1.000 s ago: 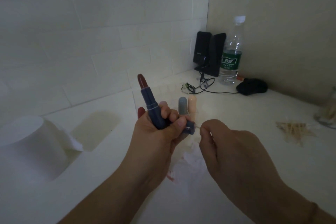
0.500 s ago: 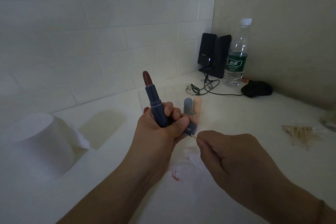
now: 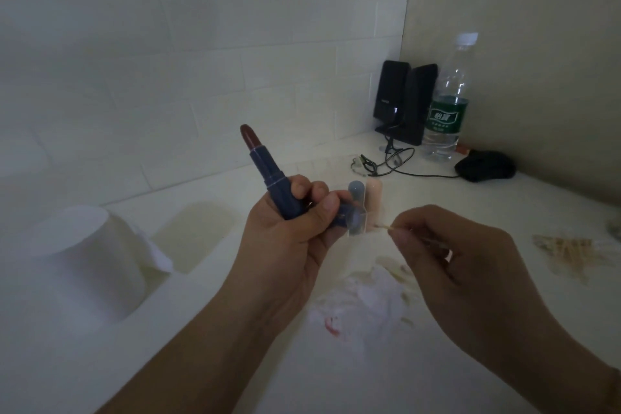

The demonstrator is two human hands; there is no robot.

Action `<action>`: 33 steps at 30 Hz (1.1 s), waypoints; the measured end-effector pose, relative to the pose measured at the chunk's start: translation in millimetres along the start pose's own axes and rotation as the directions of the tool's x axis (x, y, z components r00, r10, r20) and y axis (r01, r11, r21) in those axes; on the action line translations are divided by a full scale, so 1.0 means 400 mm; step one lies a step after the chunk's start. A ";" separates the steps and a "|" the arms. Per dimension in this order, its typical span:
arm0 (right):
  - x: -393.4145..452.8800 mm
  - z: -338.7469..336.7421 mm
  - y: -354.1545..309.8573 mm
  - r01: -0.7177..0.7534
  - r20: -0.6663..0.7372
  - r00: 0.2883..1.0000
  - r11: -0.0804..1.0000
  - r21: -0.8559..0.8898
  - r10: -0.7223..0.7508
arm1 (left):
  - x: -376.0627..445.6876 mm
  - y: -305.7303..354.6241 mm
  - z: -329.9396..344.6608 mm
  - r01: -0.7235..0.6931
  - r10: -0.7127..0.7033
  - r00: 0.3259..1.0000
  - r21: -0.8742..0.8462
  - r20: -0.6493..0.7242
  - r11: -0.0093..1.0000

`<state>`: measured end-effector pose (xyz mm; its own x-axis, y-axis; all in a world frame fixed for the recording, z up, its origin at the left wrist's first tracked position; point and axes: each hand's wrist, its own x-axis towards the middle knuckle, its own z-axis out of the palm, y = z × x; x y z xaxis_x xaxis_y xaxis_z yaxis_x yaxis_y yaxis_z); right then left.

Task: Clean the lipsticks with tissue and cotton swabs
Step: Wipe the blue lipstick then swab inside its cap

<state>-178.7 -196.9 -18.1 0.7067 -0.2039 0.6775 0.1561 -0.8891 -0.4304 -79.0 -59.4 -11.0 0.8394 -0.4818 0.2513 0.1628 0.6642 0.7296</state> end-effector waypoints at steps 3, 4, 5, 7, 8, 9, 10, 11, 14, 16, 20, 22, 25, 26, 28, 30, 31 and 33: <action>0.001 -0.003 -0.010 0.015 -0.002 1.000 0.998 0.057 -0.015 | -0.001 -0.001 -0.001 -0.020 0.022 0.998 -0.026 0.052 0.999; 0.000 -0.003 -0.014 0.016 -0.012 1.000 0.997 0.081 -0.015 | -0.001 -0.001 -0.003 -0.025 0.027 0.997 -0.036 0.070 0.999; -0.001 -0.004 -0.018 0.016 -0.022 1.000 0.994 0.107 -0.014 | 0.000 -0.002 -0.004 -0.027 0.030 0.996 -0.043 0.082 0.999; -0.003 -0.007 -0.022 0.030 -0.033 0.999 0.991 0.132 -0.025 | -0.001 -0.004 -0.004 -0.023 0.028 0.995 -0.048 0.097 0.999; -0.003 -0.008 -0.023 0.038 -0.029 0.999 0.992 0.119 -0.035 | -0.002 -0.006 -0.004 -0.021 0.026 0.994 -0.054 0.104 0.998; -0.003 -0.009 -0.023 0.045 -0.019 0.999 0.994 0.095 -0.043 | -0.003 -0.007 -0.002 -0.019 0.025 0.993 -0.058 0.112 0.998; -0.002 -0.010 -0.022 0.051 -0.012 0.999 0.996 0.068 -0.051 | -0.004 -0.008 -0.003 -0.017 0.024 0.993 -0.061 0.119 0.998; 0.000 -0.011 -0.022 0.060 -0.014 0.998 0.997 0.044 -0.060 | -0.005 -0.007 -0.003 -0.013 0.021 0.992 -0.061 0.126 0.998; 0.001 -0.015 -0.030 0.109 -0.050 0.993 0.994 -0.004 -0.109 | -0.006 -0.008 -0.001 0.000 0.007 0.991 -0.052 0.130 0.999; -0.003 -0.016 -0.035 0.145 -0.062 0.987 0.989 -0.008 -0.145 | -0.008 -0.011 0.002 0.017 -0.010 0.993 -0.054 0.118 0.998; -0.014 -0.011 -0.042 0.187 -0.022 0.982 0.977 -0.103 -0.190 | -0.012 -0.019 0.007 0.033 -0.027 0.994 -0.052 0.110 0.998; -0.017 -0.004 -0.042 0.186 -0.024 0.981 0.971 -0.154 -0.191 | -0.014 -0.022 0.009 0.035 -0.030 0.993 -0.042 0.112 0.999; -0.016 0.002 -0.040 0.191 -0.032 0.979 0.964 -0.183 -0.200 | -0.016 -0.023 0.012 0.051 -0.046 0.992 -0.035 0.114 0.998; -0.016 0.003 -0.040 0.197 -0.023 0.978 0.961 -0.197 -0.205 | -0.017 -0.023 0.012 0.058 -0.054 0.992 -0.033 0.111 0.998; -0.017 0.006 -0.040 0.212 0.007 0.976 0.946 -0.245 -0.217 | -0.019 -0.024 0.012 0.066 -0.062 0.992 -0.028 0.108 0.997; -0.019 0.010 -0.042 0.223 0.040 0.974 0.931 -0.290 -0.221 | -0.021 -0.024 0.014 0.070 -0.068 0.992 -0.014 0.110 0.997; -0.020 0.012 -0.043 0.229 0.058 0.973 0.926 -0.299 -0.222 | -0.022 -0.025 0.015 0.071 -0.070 0.992 -0.007 0.107 0.997; -0.022 0.016 -0.044 0.238 0.084 0.971 0.923 -0.303 -0.223 | -0.024 -0.025 0.020 0.077 -0.076 0.993 -0.006 0.091 0.997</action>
<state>-183.4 -176.9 -20.2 0.7094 0.0346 0.7040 0.1032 -0.9931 -0.0552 -92.7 -65.9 -15.7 0.7739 -0.5811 0.2520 0.2304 0.6288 0.7426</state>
